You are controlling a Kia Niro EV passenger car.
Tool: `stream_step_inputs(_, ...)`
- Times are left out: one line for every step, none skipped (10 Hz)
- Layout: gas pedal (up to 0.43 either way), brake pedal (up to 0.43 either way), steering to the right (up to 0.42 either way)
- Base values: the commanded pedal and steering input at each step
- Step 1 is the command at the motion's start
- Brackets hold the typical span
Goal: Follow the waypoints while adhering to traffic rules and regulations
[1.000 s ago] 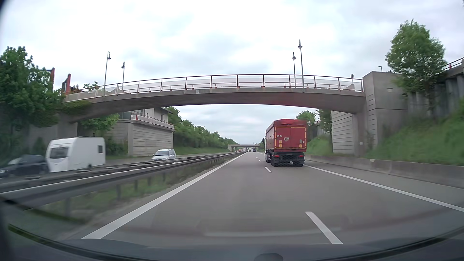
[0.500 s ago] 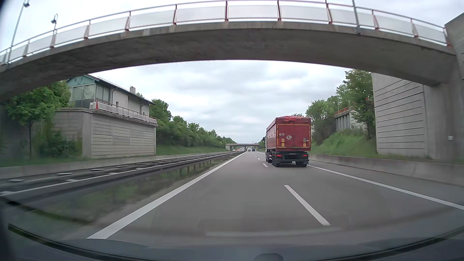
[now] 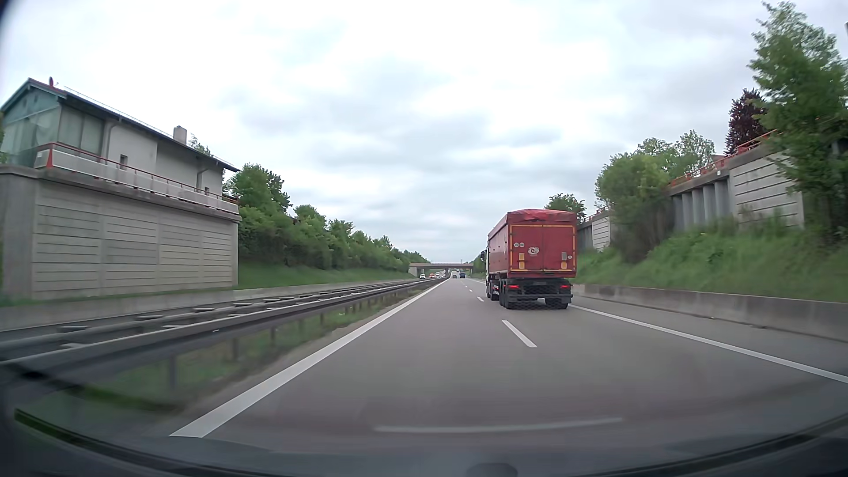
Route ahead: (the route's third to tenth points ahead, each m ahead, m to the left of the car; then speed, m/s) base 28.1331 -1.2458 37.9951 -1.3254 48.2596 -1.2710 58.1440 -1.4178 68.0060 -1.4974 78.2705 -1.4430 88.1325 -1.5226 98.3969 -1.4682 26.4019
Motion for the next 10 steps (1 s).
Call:
stream_step_inputs(0.13, 0.0, 0.0)
stream_step_inputs(0.13, 0.0, 0.0)
stream_step_inputs(0.13, 0.0, 0.0)
stream_step_inputs(0.13, 0.0, 0.0)
stream_step_inputs(0.13, 0.0, 0.0)
stream_step_inputs(0.13, 0.0, 0.0)
stream_step_inputs(0.13, 0.0, -0.001)
stream_step_inputs(0.13, 0.0, -0.001)
stream_step_inputs(0.13, 0.0, -0.001)
stream_step_inputs(0.13, 0.0, 0.0)
